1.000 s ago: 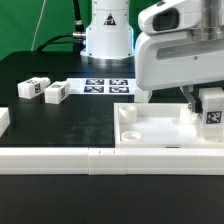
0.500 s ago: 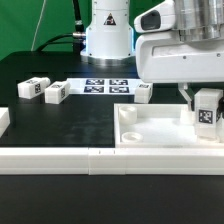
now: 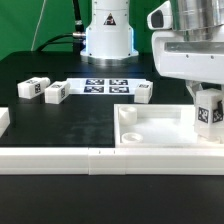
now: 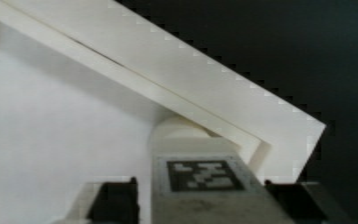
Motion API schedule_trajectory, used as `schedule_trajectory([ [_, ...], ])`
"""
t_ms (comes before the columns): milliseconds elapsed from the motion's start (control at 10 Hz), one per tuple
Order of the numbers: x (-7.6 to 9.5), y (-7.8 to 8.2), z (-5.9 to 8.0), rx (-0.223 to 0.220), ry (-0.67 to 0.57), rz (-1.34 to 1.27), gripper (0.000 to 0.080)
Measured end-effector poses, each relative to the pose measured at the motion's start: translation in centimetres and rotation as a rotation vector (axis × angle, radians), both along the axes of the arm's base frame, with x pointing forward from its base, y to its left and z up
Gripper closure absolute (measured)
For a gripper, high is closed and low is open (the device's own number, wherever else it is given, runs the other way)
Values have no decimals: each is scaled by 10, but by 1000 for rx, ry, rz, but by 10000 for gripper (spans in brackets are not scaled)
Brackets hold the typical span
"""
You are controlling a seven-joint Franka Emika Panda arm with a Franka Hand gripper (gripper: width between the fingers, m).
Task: Assemble one leg
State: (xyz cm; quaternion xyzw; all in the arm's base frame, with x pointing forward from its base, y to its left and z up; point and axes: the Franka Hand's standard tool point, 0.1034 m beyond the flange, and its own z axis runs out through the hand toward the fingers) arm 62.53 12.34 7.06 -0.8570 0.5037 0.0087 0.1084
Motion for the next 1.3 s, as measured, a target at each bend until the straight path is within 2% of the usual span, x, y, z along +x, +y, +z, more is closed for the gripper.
schedule_trajectory([
  [100, 0, 0, 0, -5, -10, 51, 324],
  [200, 0, -1, 1, -6, -8, 103, 209],
  [300, 1, 0, 1, -15, -24, 183, 209],
  [400, 0, 2, 1, -37, -52, 336, 162],
  [500, 0, 2, 0, -53, -74, 460, 153],
  [900, 7, 0, 2, -130, -149, 920, 151],
  [1200, 8, 4, 3, -171, -188, 1137, 151],
  [1300, 8, 4, 3, -171, -191, 1154, 151],
])
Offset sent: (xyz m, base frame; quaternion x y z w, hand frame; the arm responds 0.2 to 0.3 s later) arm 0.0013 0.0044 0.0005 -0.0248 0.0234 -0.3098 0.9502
